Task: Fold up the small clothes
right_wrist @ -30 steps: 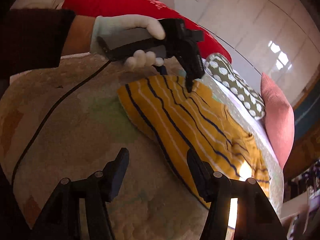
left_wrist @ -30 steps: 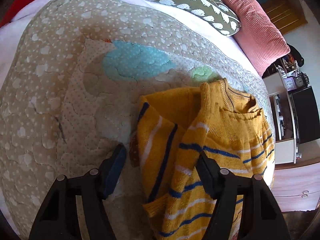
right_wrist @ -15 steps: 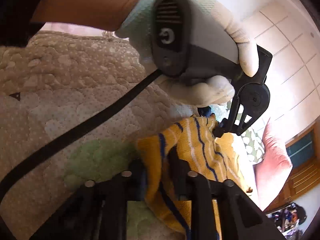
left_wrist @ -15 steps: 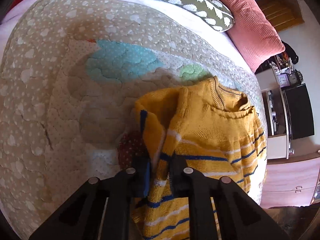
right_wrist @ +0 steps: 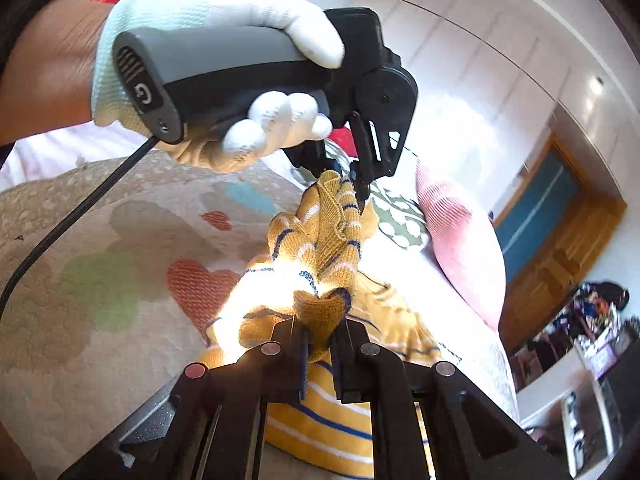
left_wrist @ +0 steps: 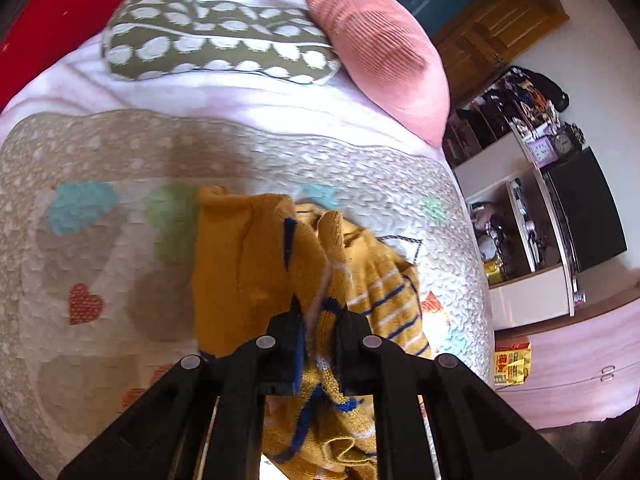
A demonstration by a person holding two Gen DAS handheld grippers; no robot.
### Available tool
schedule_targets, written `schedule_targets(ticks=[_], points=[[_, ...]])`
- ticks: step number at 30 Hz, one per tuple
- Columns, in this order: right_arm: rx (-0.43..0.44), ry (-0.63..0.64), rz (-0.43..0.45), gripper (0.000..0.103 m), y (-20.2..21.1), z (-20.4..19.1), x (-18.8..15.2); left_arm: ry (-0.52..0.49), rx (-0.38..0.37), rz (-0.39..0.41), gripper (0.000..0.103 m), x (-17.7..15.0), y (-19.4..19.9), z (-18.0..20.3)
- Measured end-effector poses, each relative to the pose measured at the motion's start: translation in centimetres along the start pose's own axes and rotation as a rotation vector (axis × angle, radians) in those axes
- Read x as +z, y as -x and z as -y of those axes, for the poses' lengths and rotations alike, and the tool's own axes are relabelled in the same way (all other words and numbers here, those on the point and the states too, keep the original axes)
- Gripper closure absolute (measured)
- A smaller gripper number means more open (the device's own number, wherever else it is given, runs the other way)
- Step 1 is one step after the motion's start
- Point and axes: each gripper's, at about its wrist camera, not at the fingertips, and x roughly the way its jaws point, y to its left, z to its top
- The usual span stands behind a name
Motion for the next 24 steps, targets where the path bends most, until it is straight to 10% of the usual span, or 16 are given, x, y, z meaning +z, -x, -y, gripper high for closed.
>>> schedule_targets(ticks=[9, 13, 17, 24], points=[[0.039, -0.331, -0.215, 0.094, -0.3, 9.3, -10.3, -0.132, 0.018, -0.127, 0.086, -1.7, -9.7, 11.2], [0.16, -0.489, -0.275, 0.086, -0.9, 11.2, -13.3, -0.146, 0.038, -0.047, 0.079, -2.9, -6.2, 11.2], [0.249, -0.655, -0.227, 0.055, 1.0, 13.6, -15.0, -0.15, 0.183, 0.085, 0.047, -4.5, -1.1, 8.7], [0.285, -0.827, -0.168, 0.055, 2.7, 18.0, -15.3, -0.114, 0.378, 0.192, 0.047, -12.5, 4.6, 1.1]])
